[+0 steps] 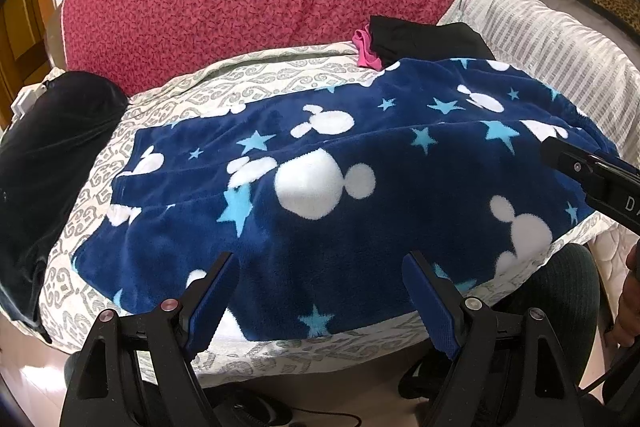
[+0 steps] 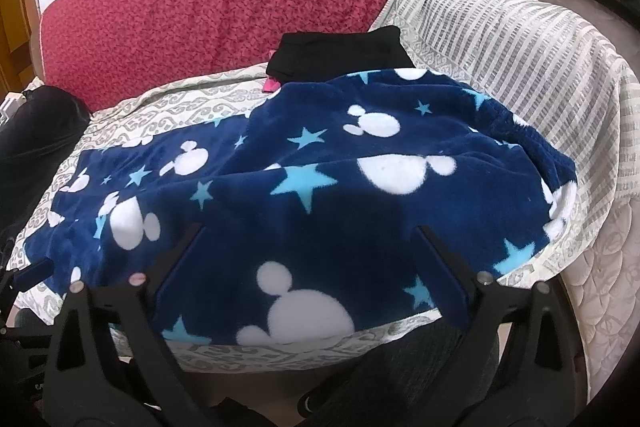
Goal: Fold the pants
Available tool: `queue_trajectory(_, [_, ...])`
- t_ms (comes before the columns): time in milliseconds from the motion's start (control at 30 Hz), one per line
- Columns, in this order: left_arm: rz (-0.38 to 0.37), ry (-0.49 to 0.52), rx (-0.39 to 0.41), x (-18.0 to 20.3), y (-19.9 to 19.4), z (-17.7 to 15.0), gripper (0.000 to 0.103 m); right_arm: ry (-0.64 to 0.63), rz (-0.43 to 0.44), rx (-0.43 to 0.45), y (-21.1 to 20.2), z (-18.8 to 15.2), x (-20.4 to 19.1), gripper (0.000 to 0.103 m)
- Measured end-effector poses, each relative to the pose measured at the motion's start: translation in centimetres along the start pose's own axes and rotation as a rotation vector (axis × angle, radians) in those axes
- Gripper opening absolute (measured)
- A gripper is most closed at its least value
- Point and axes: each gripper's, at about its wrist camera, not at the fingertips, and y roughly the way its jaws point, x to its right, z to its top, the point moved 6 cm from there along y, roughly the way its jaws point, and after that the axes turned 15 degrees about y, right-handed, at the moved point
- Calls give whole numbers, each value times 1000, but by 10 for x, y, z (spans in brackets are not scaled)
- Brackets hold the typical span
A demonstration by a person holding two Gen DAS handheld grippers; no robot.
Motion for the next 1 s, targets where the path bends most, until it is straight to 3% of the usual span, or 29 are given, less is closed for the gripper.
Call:
queue_trajectory(267, [4, -3, 0, -1, 0, 0, 85, 2, 12, -21, 1, -3, 3, 81])
queue_trajectory(767, [-1, -4, -6, -1, 0, -1, 85, 22, 13, -35, 2, -4, 13, 81])
queue_trajectory(1000, [13, -70, -1, -24, 3, -4, 85, 42, -2, -41, 4, -2, 24, 81])
